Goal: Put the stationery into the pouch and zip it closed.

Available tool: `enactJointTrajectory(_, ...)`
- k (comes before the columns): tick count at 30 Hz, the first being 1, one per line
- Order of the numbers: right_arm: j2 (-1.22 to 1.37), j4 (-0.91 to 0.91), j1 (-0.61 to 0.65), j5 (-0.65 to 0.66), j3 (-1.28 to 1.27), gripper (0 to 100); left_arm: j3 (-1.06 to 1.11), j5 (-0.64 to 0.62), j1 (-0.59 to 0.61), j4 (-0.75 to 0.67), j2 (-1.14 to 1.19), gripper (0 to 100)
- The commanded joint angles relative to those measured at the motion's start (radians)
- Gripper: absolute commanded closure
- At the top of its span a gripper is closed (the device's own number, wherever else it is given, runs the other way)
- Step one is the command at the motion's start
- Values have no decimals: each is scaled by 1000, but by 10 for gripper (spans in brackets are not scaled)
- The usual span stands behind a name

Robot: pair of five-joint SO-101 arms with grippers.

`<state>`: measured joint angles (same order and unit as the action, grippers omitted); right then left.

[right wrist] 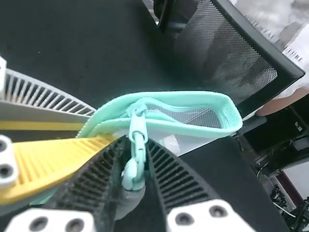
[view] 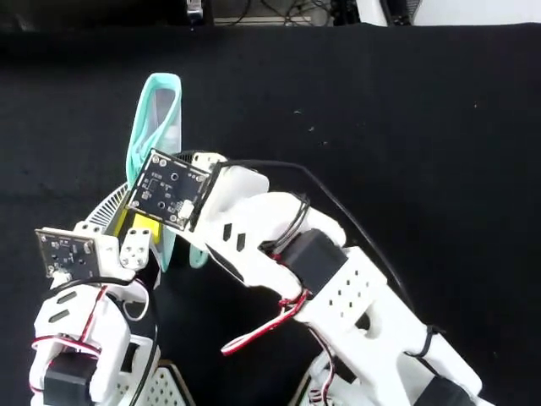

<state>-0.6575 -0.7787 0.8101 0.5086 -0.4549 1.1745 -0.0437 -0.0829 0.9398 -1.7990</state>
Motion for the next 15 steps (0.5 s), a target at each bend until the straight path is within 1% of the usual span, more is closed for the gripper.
enactJointTrajectory(1, -27, -6, -21, 9, 50, 983, -7, 9, -12, 2, -2, 967)
enactJointTrajectory(5, -30, -9, -21, 9, 50, 982, -7, 9, -12, 2, -2, 967)
enactJointTrajectory(10, -30, -9, -21, 9, 50, 913, -7, 9, -12, 2, -2, 967)
enactJointTrajectory(15, -31, -9, -21, 9, 50, 938, -5, 9, -12, 2, -2, 967)
